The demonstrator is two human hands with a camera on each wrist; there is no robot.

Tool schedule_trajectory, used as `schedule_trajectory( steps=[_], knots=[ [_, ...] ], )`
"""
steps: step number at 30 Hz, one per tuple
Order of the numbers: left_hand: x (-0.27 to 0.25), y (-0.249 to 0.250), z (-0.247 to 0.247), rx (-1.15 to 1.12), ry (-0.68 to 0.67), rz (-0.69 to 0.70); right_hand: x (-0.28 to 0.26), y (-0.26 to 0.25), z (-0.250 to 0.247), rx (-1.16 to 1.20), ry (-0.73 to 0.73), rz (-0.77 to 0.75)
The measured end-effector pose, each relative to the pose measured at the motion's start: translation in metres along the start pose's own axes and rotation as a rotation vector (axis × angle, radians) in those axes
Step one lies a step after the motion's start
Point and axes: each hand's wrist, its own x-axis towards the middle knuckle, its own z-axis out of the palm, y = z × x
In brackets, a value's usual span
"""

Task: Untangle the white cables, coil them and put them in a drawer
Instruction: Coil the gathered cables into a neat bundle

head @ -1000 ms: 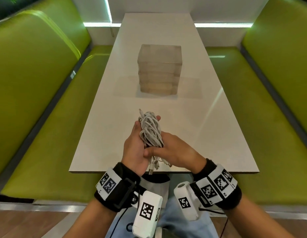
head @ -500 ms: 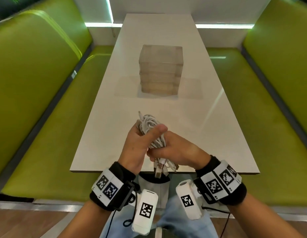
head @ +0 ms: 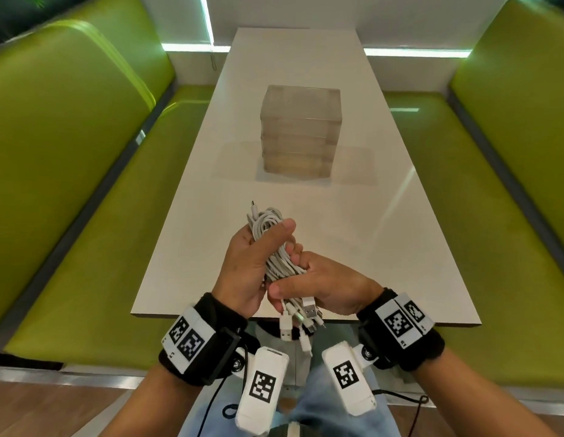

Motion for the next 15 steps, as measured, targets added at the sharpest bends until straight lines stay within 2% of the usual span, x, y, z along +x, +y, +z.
schedule_trajectory(
  steps=[3,6,11,15],
  knots=[
    [0.000,0.003,-0.004,0.083,-0.077,0.011,0.002,0.001,-0.005,0.042,0.015,-0.013],
    [0.000,0.002,-0.006,0.226,-0.091,0.025,0.004,0.001,-0.008,0.042,0.022,-0.023],
    [0.009,-0.001,0.001,0.219,0.071,0.038,0.015,0.001,-0.012,-0.104,0.003,-0.064],
    [0.022,-0.002,0.002,0.262,0.095,0.036,0.022,0.001,-0.019,-0.166,0.017,-0.039]
  ],
)
